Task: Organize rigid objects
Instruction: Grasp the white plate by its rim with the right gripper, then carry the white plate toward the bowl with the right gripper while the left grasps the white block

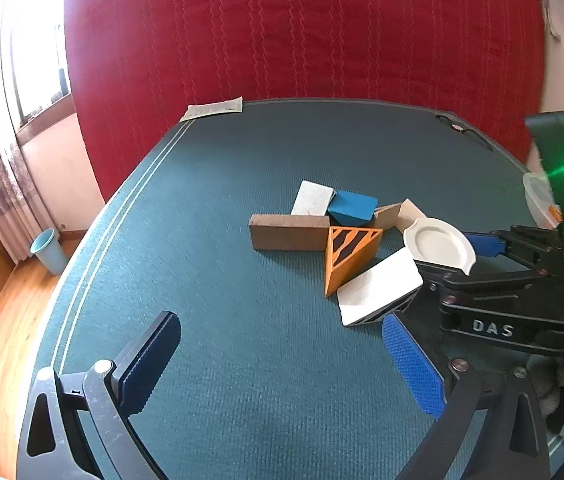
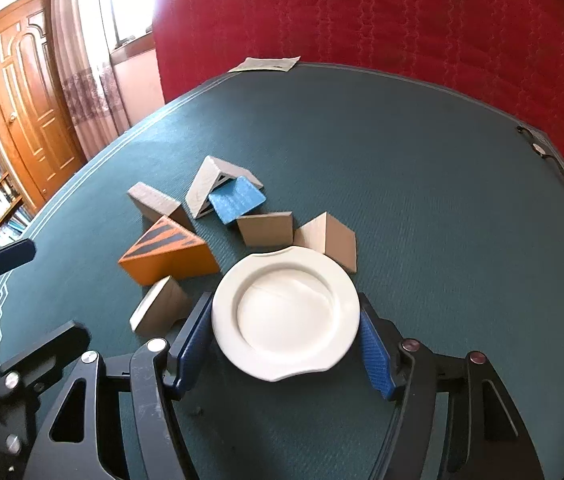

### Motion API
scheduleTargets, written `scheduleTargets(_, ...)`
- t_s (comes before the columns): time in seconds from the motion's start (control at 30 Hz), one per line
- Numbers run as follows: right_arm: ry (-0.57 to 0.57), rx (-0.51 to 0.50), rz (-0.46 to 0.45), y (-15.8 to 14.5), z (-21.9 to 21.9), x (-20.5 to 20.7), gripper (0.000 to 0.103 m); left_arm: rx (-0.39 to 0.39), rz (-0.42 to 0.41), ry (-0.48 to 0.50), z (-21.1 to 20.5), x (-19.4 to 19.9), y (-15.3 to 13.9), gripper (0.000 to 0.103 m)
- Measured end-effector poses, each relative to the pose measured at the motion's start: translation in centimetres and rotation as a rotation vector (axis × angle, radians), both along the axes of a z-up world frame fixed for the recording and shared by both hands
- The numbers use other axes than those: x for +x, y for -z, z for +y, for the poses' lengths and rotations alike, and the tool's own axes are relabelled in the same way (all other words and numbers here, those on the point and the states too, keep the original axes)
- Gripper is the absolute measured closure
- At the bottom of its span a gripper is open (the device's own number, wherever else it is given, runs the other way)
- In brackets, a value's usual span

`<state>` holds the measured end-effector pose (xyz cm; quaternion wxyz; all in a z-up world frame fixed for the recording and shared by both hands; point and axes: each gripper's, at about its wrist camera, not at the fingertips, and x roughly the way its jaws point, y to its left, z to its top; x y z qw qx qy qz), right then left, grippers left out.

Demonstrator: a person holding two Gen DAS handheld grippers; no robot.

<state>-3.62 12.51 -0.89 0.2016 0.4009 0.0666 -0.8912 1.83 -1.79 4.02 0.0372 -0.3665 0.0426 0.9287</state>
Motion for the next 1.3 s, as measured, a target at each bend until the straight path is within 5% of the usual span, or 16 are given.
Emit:
scheduleTargets(0.77,-0.209,-0.020,-0.006,0.1,-4.1,6.6,0.036,0.016,0.017,-0.088,-4.5,1.0,-0.9,0.000)
scheduleTargets(1.3,-0.058,-0.057,0.027,-1.3,4.0,7.9,0.036,-0.033,-0.051,-0.046,0.8,-0.5,1.1,0.000)
